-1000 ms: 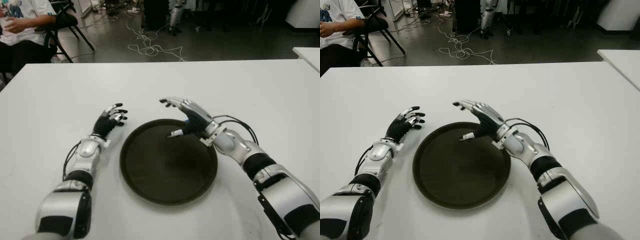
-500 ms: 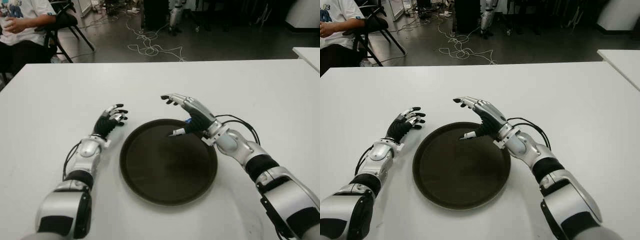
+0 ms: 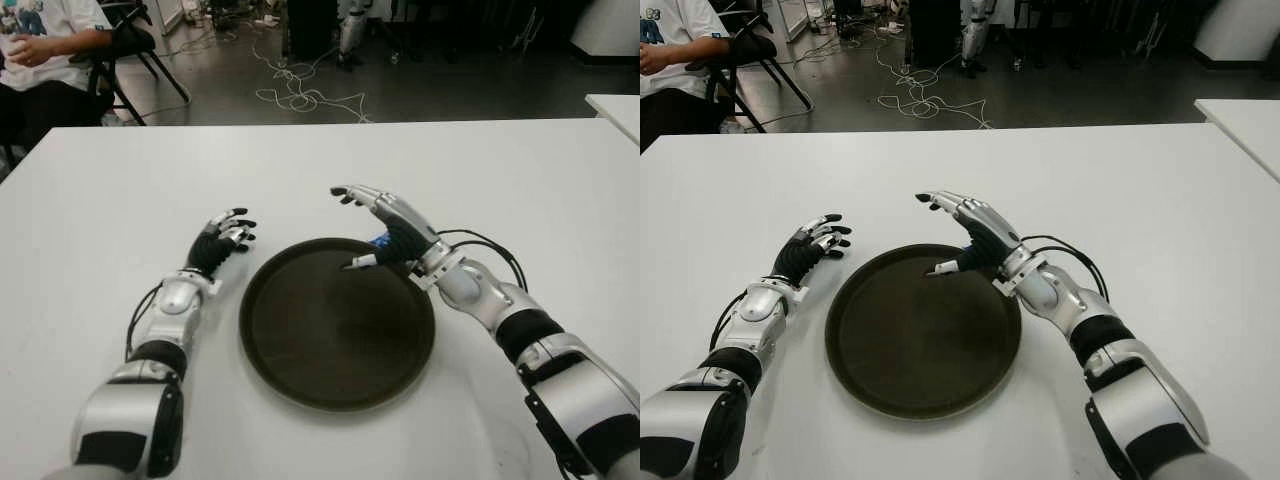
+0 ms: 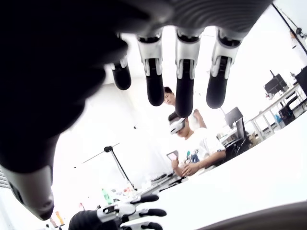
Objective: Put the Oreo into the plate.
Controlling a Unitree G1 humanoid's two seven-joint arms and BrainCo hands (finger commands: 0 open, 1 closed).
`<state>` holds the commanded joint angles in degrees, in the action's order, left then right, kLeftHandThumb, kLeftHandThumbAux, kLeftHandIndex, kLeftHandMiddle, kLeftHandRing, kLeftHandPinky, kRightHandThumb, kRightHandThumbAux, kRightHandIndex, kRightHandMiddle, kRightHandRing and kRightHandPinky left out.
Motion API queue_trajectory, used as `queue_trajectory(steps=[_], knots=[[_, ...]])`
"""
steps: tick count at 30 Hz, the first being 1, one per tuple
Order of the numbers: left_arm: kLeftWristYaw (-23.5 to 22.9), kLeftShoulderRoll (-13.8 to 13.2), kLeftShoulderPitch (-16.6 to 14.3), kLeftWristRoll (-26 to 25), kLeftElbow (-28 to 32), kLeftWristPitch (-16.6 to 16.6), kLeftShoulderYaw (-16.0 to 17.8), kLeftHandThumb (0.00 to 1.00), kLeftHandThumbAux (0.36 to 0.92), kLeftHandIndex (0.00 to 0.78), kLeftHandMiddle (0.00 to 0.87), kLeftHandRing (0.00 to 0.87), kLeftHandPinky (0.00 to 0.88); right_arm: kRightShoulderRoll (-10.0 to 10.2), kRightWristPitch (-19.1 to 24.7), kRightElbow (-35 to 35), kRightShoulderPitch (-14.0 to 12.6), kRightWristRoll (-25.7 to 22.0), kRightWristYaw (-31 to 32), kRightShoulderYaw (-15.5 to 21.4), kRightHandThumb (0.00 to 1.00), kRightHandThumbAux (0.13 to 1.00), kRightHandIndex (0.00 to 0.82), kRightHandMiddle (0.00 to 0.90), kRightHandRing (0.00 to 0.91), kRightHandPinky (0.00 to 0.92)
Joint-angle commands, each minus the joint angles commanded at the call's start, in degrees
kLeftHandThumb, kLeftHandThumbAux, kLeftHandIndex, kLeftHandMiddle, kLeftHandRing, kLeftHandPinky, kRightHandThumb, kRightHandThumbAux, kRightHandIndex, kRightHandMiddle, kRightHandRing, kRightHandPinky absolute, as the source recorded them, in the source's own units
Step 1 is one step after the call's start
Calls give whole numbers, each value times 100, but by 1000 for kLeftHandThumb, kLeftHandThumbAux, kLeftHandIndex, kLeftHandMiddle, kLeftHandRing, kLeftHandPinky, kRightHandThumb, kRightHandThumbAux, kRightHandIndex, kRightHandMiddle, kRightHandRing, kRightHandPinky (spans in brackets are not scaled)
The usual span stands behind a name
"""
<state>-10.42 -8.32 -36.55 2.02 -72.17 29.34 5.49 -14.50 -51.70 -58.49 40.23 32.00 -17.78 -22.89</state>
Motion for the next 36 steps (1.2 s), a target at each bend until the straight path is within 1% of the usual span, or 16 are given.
queue_trajectory(steps=[4,6,8,9,11,14,15,19,21,23,24,29,33,36], knots=[[-7,-4,17,2,8,34,-3,352,573,194,309,328,349,-38,52,13,18,-12,-161,92,0,653,136,215,242,288],[-25,-6,22,-8,13,36,2,349,570,189,305,327,349,-107,136,-70,66,-25,-243,166,0,662,138,214,238,278],[-37,-8,21,-13,15,29,4,346,564,186,301,326,350,-201,259,-286,139,-43,-316,241,0,670,139,212,233,263],[-45,-12,20,-19,15,18,8,344,561,185,300,326,350,-212,422,-454,204,-40,-372,264,0,675,139,213,231,249],[-53,-20,20,-24,14,-1,13,342,558,187,303,326,349,-158,859,-823,332,-66,-495,315,0,687,141,218,230,231],[-52,-30,19,-23,12,-14,14,339,555,186,306,327,345,-71,1251,-1143,409,-154,-612,402,0,705,144,227,235,223],[-49,-33,17,-23,11,-24,16,339,555,186,307,327,344,-49,1426,-1231,410,-212,-677,471,0,708,144,229,236,224],[-46,-48,14,-23,2,-50,20,329,554,181,304,326,337,20,1882,-1369,393,-357,-906,664,13,744,146,254,270,272],[-49,-56,15,-26,2,-42,24,324,555,183,304,326,338,141,2262,-1441,313,-489,-1087,810,41,754,145,258,282,298],[-56,-62,18,-30,4,-31,28,321,557,185,305,327,340,217,2491,-1468,274,-552,-1184,875,55,757,145,255,285,307],[-61,-64,19,-34,10,-23,30,322,559,185,304,327,343,255,2637,-1471,254,-561,-1238,891,67,757,136,240,275,305],[-80,-70,27,-42,23,0,35,329,565,186,302,325,348,350,3120,-1451,199,-594,-1352,918,90,758,113,204,245,283],[-97,-73,35,-36,32,7,27,329,568,186,299,320,339,411,3583,-1497,236,-646,-1323,967,100,754,98,172,213,248],[-98,-75,36,-32,33,6,24,328,567,187,299,320,340,430,3703,-1488,243,-651,-1308,981,103,751,93,160,203,238]])
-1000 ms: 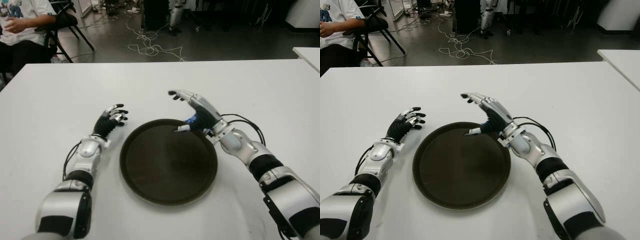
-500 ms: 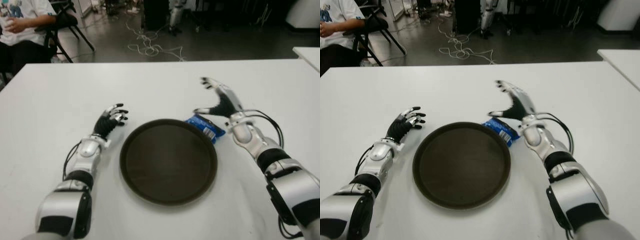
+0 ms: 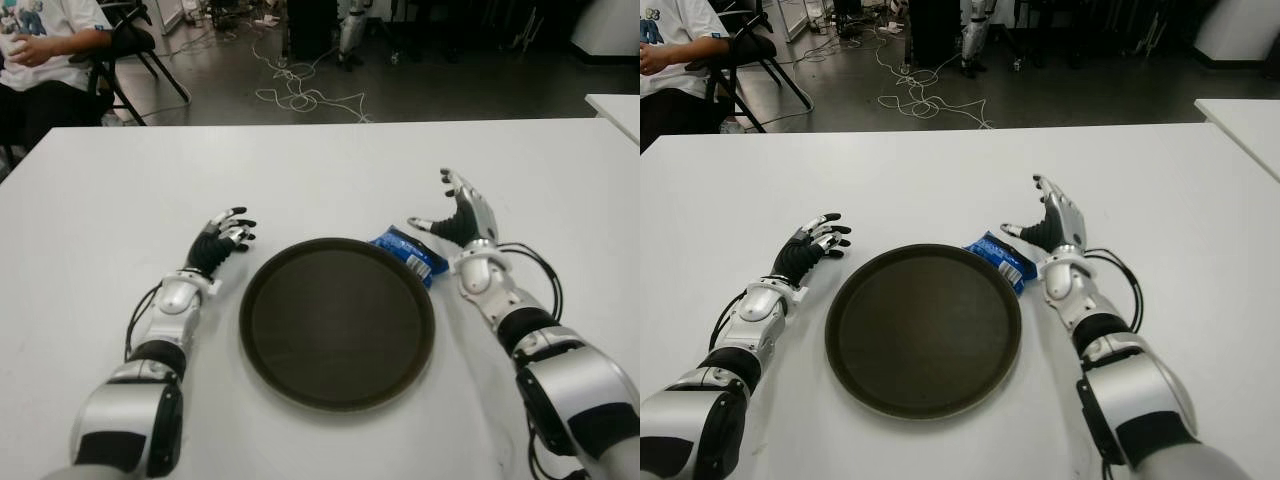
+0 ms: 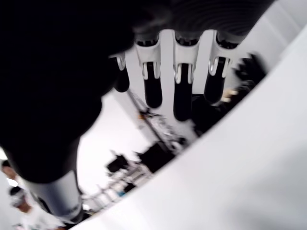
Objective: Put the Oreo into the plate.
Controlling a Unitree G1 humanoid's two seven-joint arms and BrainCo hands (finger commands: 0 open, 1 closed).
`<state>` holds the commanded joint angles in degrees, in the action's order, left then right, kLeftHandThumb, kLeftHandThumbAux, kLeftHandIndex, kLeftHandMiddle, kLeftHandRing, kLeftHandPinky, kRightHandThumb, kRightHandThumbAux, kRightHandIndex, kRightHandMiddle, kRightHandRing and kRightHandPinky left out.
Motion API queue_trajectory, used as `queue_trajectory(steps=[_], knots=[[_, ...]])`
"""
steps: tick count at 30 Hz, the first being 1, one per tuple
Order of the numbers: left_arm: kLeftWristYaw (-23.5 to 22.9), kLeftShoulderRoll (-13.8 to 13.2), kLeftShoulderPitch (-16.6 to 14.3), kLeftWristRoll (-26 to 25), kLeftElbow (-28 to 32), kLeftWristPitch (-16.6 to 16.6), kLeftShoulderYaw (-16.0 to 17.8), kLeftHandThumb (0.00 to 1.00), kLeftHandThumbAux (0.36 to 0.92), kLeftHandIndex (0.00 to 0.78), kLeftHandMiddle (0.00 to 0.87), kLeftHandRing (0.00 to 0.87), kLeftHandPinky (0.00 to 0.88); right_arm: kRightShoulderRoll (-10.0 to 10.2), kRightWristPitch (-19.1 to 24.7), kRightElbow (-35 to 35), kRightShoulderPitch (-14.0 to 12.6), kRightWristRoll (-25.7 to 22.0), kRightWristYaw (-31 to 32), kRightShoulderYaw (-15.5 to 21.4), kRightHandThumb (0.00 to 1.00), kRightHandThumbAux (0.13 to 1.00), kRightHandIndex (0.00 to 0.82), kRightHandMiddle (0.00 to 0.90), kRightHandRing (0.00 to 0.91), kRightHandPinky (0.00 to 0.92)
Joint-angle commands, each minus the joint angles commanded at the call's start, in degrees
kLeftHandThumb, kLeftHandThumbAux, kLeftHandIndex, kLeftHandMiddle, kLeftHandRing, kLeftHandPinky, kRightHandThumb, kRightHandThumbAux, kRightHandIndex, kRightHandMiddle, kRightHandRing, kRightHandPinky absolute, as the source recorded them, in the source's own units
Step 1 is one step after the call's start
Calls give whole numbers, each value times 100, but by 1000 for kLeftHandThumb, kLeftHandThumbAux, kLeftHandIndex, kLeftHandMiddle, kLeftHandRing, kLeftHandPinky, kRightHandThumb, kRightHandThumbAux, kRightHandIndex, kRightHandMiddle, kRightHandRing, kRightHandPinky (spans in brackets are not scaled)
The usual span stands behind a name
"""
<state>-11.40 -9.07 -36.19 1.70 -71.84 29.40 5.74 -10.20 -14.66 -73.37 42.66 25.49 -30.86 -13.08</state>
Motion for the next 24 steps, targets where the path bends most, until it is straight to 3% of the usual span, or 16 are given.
queue_trajectory(steps=[8,24], knots=[[39,-8,-6,23,5,-34,-17,327,574,184,295,318,346,49,325,1,79,76,-87,-36,94,758,89,140,179,205],[52,0,1,35,3,42,-30,337,575,195,309,331,353,48,336,-14,61,146,-193,-160,78,751,100,158,200,234]])
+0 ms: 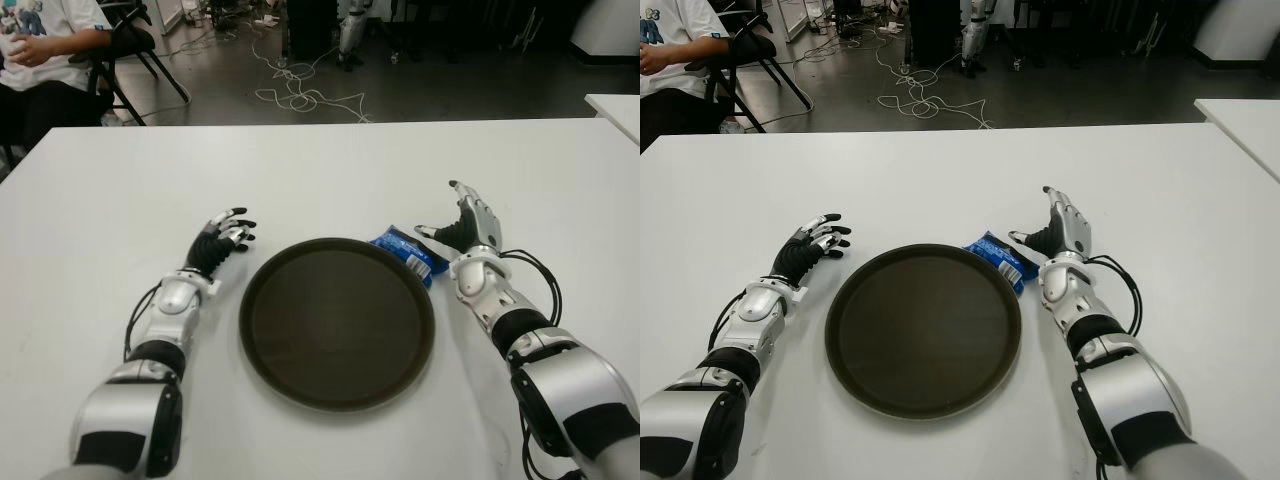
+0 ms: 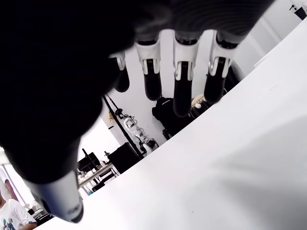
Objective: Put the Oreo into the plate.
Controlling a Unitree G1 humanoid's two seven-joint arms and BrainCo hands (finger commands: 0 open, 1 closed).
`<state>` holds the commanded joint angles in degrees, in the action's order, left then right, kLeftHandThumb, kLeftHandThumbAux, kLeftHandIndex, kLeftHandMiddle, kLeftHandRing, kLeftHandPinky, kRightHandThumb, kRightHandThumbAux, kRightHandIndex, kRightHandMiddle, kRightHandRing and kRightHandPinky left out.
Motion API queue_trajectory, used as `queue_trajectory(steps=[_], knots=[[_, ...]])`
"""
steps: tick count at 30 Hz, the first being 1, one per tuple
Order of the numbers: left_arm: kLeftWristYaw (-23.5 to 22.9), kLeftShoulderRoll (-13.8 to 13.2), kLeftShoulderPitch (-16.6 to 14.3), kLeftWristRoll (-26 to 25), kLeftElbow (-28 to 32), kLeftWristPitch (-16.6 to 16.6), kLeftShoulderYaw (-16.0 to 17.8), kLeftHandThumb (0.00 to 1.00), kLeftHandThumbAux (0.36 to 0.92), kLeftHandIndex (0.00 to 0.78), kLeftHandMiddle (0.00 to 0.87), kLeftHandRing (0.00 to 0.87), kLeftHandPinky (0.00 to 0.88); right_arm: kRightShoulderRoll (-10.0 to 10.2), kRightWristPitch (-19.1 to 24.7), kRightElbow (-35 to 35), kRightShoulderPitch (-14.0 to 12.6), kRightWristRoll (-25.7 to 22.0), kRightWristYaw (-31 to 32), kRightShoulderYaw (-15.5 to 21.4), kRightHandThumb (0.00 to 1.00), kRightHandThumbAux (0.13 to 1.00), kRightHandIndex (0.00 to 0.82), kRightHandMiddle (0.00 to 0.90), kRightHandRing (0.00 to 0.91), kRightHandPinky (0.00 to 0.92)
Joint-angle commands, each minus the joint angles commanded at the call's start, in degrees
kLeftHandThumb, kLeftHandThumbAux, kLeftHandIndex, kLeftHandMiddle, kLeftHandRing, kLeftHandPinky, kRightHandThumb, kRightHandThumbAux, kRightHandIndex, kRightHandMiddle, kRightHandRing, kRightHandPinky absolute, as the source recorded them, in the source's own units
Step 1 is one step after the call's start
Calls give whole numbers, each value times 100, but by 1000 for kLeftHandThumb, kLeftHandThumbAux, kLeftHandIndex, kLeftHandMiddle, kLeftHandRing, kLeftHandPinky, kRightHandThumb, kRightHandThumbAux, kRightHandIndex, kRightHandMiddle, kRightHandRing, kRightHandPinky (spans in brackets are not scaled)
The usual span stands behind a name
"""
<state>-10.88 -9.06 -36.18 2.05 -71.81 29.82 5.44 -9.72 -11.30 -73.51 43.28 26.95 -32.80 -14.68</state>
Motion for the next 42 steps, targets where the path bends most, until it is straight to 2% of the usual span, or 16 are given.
queue_trajectory(steps=[10,17,22,28,35,38,42], knots=[[-49,2,-7,-27,-10,-10,18,332,561,188,302,330,361,3,-19,1,-5,55,-37,-96,86,758,110,163,211,255],[-19,-4,-7,16,-18,-17,-14,335,572,185,302,328,359,-2,-1,-2,-5,156,-118,-172,92,754,110,176,229,287],[54,-9,-2,72,-13,5,-55,324,573,186,307,328,352,-15,5,22,3,184,-126,-164,88,757,106,174,223,268],[136,-14,10,145,-17,40,-78,313,570,189,304,325,351,-161,-87,402,34,125,-155,-69,64,760,101,163,208,244],[127,-10,11,147,-33,35,-54,317,573,190,308,330,356,-326,-471,692,-35,123,-230,-21,105,773,141,225,255,303],[119,-10,15,151,-33,35,-48,314,571,191,310,330,349,-599,-630,855,15,210,117,-111,61,782,180,250,274,304],[95,-18,23,148,-28,45,-42,313,574,192,310,329,346,-849,-617,1012,49,397,483,-286,17,776,205,261,280,289]])
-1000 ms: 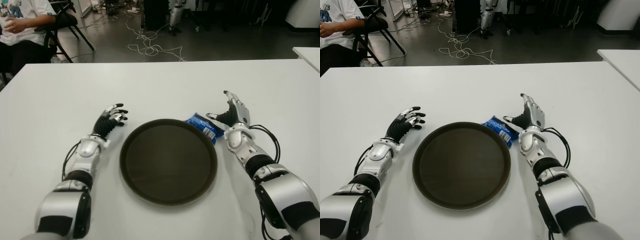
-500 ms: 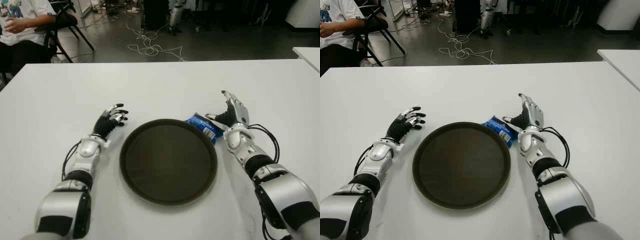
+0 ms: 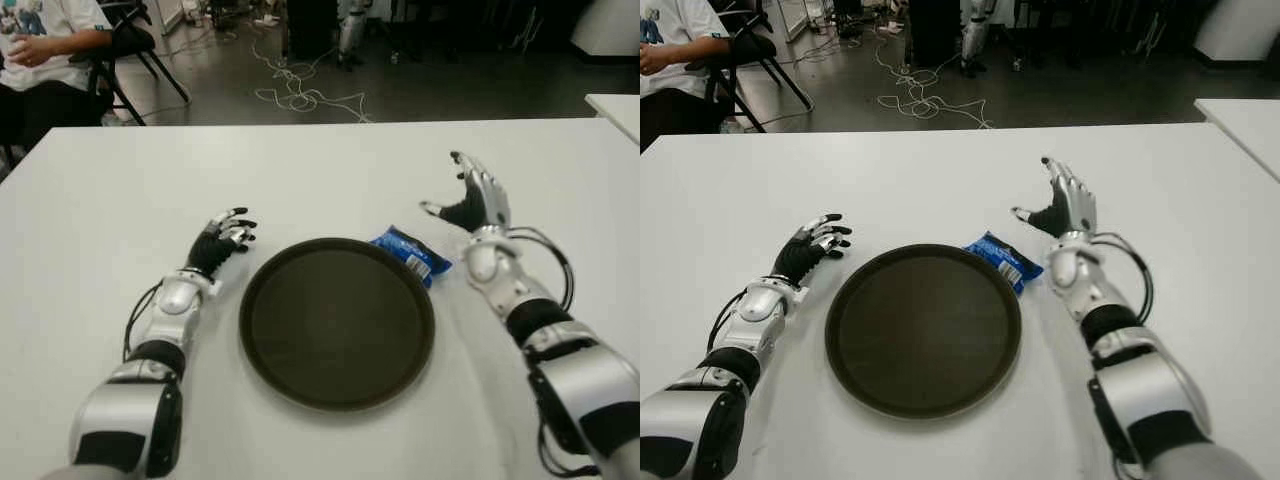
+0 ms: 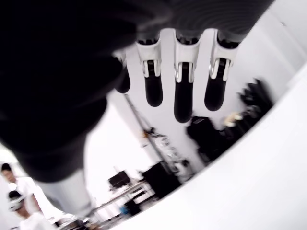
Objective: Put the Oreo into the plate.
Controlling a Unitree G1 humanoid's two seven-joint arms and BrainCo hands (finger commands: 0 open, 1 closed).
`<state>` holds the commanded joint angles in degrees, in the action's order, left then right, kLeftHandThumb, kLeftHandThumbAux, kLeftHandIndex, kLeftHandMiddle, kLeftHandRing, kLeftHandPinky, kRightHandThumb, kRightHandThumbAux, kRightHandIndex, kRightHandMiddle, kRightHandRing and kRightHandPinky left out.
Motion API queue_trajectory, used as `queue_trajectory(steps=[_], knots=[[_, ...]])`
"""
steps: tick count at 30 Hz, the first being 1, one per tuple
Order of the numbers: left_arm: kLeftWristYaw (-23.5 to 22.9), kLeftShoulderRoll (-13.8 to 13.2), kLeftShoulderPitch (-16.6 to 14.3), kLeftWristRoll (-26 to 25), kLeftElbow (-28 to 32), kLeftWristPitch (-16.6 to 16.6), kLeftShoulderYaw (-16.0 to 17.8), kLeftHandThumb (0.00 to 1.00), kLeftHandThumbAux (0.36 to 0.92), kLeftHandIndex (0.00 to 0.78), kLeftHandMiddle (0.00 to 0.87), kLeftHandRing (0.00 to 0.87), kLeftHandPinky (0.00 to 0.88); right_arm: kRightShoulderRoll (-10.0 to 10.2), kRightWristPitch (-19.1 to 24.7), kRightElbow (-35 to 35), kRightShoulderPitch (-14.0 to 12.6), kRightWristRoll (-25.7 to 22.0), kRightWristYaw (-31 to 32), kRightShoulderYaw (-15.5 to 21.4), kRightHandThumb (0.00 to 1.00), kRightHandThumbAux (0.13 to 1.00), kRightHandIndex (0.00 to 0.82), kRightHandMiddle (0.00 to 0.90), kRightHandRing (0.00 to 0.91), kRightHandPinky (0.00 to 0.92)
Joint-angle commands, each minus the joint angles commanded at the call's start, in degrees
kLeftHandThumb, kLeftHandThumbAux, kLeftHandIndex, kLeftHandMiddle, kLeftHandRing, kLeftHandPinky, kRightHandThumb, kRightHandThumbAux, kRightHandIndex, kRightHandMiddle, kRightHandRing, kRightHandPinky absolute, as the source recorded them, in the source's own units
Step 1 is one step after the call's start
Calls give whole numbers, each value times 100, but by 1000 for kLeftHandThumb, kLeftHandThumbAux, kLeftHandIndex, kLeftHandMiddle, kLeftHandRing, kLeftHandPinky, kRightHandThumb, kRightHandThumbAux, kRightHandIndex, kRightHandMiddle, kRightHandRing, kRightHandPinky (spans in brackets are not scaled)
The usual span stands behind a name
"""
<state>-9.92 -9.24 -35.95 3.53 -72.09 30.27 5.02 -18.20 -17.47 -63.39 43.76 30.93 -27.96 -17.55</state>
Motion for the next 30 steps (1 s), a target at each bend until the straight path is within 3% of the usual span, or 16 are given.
queue_trajectory(steps=[4,10,30], knots=[[-35,-3,7,-11,3,1,9,325,576,195,310,328,344,-178,111,248,44,207,386,-189,3,761,235,270,282,272],[-40,-23,12,18,15,15,-13,325,568,200,310,329,342,-438,366,1097,-103,342,1084,-308,0,724,255,272,274,214],[-24,-54,45,68,43,62,-75,322,573,192,306,326,351,-701,1489,2126,-399,699,2190,-413,0,602,201,195,168,95]])
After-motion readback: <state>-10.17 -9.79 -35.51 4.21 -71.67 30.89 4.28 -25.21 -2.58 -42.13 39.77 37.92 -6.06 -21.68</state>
